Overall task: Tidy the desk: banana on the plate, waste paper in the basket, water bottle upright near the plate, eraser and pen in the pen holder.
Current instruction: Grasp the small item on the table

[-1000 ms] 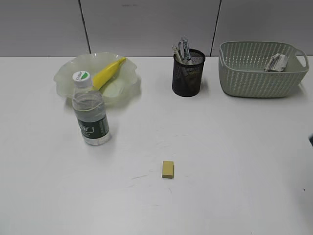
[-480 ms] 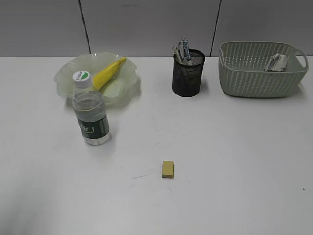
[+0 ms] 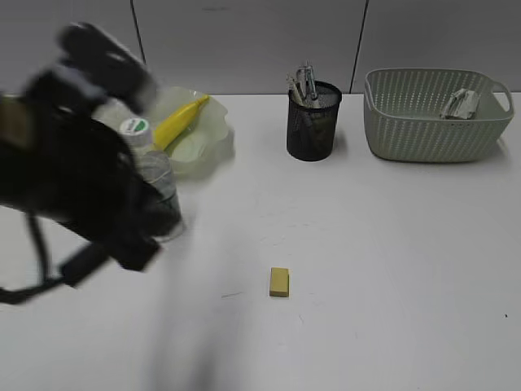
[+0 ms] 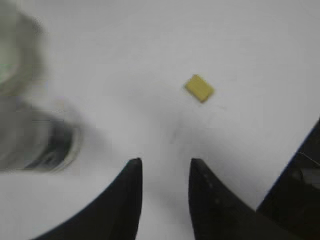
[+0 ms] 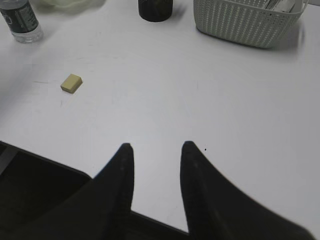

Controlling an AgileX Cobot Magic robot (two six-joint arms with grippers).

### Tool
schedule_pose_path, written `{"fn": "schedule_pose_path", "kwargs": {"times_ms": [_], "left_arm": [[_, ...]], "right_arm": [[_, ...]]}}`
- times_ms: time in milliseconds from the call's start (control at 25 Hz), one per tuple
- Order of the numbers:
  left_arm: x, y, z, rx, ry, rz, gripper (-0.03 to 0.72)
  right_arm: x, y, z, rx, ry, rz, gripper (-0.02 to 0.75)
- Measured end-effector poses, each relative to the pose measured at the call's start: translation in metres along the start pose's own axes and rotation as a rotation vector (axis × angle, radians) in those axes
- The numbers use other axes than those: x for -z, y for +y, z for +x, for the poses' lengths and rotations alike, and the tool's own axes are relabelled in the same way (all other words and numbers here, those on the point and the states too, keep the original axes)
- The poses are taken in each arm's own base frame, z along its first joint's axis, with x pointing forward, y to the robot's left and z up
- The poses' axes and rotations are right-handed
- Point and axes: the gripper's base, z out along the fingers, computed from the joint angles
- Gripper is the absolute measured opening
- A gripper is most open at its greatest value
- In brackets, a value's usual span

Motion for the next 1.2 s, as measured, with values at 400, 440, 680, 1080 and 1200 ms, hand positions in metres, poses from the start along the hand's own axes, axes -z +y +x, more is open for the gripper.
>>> {"fn": "schedule_pose_path", "kwargs": {"times_ms": [400,440,680,1080,1200], "left_arm": [[-0.114,-0.049,-0.059,0.004,0.067,0.093,0.504],[-0.126,-0.050,-0.060,0.004,0.083,0.093,0.516],[-0.186,-0.055,-0.044,0.004,0.240,0.092,0.538],[-0.214,-0.057,-0.027,0.000,0.314,0.088,0.382],[-0.214,-0.057,-0.028,0.000,0.299,0.088,0.272]], "right_arm": [[0.000,0.000,0.000,-0.001,0.000,0.003,0.267],[0.000,0.000,0.000,-0.002,0.000,0.003,0.266],[0.000,0.000,0.000,-0.002,0.000,0.003,0.245],[0.000,0.000,0.000,-0.002,0.000,0.004,0.244],[0.000,0.000,0.000,-0.002,0.000,0.004,0.244]]}}
